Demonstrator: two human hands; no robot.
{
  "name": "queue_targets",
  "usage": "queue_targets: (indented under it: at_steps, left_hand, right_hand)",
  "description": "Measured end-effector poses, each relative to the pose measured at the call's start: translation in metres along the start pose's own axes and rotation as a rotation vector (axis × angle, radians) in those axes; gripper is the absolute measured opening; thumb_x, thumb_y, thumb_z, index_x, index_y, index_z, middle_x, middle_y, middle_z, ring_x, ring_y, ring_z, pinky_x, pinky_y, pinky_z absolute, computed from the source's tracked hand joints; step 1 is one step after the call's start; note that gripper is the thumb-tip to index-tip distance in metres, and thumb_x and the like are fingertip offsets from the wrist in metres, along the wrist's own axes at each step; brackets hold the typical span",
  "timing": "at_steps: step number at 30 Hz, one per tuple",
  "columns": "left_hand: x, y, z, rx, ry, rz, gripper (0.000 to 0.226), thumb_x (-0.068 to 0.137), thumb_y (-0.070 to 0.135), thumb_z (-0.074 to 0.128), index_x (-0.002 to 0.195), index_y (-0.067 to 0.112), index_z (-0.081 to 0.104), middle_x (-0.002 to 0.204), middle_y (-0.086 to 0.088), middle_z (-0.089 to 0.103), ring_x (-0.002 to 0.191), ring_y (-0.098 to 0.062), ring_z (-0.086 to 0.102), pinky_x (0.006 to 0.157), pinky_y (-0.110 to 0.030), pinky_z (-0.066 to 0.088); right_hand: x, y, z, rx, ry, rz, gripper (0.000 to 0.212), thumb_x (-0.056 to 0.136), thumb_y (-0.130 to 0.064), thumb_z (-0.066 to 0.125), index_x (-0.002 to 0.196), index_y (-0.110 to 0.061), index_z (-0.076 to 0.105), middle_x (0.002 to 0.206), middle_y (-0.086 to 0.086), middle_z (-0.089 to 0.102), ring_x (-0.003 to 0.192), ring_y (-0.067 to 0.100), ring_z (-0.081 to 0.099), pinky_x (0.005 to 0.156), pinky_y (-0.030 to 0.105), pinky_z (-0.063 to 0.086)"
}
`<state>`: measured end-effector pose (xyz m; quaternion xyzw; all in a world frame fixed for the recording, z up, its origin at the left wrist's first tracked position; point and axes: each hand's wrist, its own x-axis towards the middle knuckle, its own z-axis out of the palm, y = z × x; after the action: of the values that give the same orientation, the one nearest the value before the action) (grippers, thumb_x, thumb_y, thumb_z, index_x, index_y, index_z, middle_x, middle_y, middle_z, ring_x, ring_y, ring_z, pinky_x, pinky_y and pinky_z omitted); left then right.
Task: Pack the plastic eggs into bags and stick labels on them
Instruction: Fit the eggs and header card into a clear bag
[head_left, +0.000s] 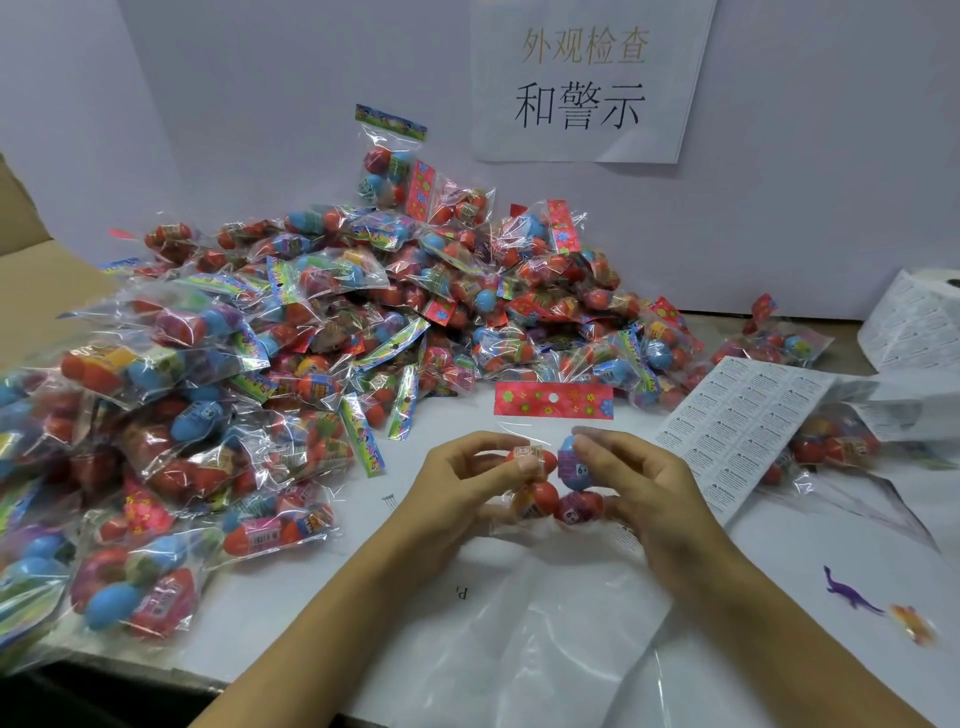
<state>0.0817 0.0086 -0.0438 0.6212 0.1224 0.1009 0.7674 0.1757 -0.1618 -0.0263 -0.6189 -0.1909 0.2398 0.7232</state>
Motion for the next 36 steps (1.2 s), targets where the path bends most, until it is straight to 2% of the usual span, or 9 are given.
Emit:
queue_targets:
  at_steps: [4,8,14,20,23,25,29,33,36]
  left_hand:
    - [0.001,0.001,-0.001,-0.046,0.062,0.027,0.028,0.08,0.027,0.082,0.103,0.012,0.078,0.107,-0.014,0.078,0.091,-0.025,0.076,0.076,-0.042,0.064]
    - [0.001,0.002,0.0,-0.058,0.065,0.029,0.024,0.078,0.026,0.082,0.098,0.013,0.079,0.105,-0.015,0.078,0.09,-0.025,0.076,0.071,-0.037,0.062]
    - [0.002,0.002,-0.001,-0.059,0.07,0.023,0.035,0.078,0.026,0.083,0.105,0.007,0.076,0.105,-0.015,0.078,0.091,-0.025,0.075,0.074,-0.04,0.063]
    - [0.001,0.003,0.001,-0.055,0.073,0.029,0.021,0.075,0.029,0.084,0.093,0.017,0.079,0.1,-0.013,0.078,0.089,-0.025,0.076,0.074,-0.042,0.064]
    - [0.001,0.002,0.001,-0.057,0.081,0.044,0.016,0.077,0.026,0.083,0.092,0.021,0.08,0.101,-0.013,0.078,0.088,-0.026,0.076,0.071,-0.038,0.063]
    - [0.0,0.002,0.001,-0.067,0.084,0.057,0.021,0.076,0.024,0.085,0.094,0.019,0.078,0.103,-0.015,0.077,0.088,-0.028,0.076,0.071,-0.037,0.062]
    - [0.001,-0.001,0.0,-0.076,0.114,0.098,0.042,0.065,0.029,0.093,0.098,0.013,0.073,0.102,-0.018,0.072,0.092,-0.037,0.073,0.078,-0.053,0.062]
    - [0.0,0.0,0.002,-0.078,0.068,0.144,0.033,0.07,0.03,0.09,0.097,0.015,0.077,0.105,-0.018,0.074,0.096,-0.032,0.074,0.078,-0.045,0.062]
    - [-0.002,0.001,0.001,-0.062,-0.017,0.141,0.034,0.081,0.034,0.082,0.108,0.014,0.077,0.113,-0.018,0.074,0.106,-0.035,0.072,0.087,-0.049,0.061]
  right_hand:
    - [-0.002,0.001,0.002,-0.016,-0.012,-0.027,0.035,0.063,-0.038,0.083,0.095,-0.025,0.081,0.09,0.011,0.078,0.074,0.02,0.074,0.063,0.025,0.058]
    - [-0.002,0.002,0.003,-0.005,0.001,-0.042,0.033,0.065,-0.034,0.082,0.096,-0.021,0.081,0.09,0.014,0.078,0.075,0.023,0.075,0.063,0.024,0.057]
    - [-0.001,0.002,0.003,0.004,0.004,-0.045,0.036,0.063,-0.035,0.083,0.096,-0.019,0.081,0.089,0.015,0.078,0.074,0.023,0.074,0.062,0.023,0.057]
    - [0.001,0.005,0.0,-0.016,-0.001,-0.058,0.038,0.063,-0.041,0.083,0.098,-0.025,0.081,0.093,0.009,0.079,0.083,0.025,0.076,0.069,0.027,0.059]
    - [0.002,0.009,0.001,-0.037,0.042,-0.06,0.056,0.059,-0.043,0.084,0.11,-0.023,0.076,0.1,0.001,0.077,0.086,0.024,0.076,0.07,0.03,0.06]
    - [0.003,0.011,0.001,-0.131,0.125,-0.087,0.063,0.059,-0.043,0.086,0.117,-0.03,0.065,0.106,-0.005,0.07,0.088,0.012,0.074,0.067,0.025,0.057]
    - [0.0,0.015,-0.005,-0.403,0.262,-0.301,0.038,0.077,-0.025,0.086,0.105,-0.032,0.061,0.101,-0.011,0.064,0.093,0.004,0.065,0.072,0.016,0.051]
    - [-0.006,0.017,0.002,-0.5,0.124,-0.446,0.018,0.084,-0.03,0.076,0.101,-0.034,0.071,0.101,-0.018,0.067,0.1,0.005,0.066,0.074,0.014,0.051]
    - [-0.009,0.016,0.008,-0.475,0.032,-0.398,0.04,0.076,-0.046,0.075,0.114,-0.035,0.07,0.111,-0.021,0.066,0.108,0.002,0.065,0.08,0.016,0.053]
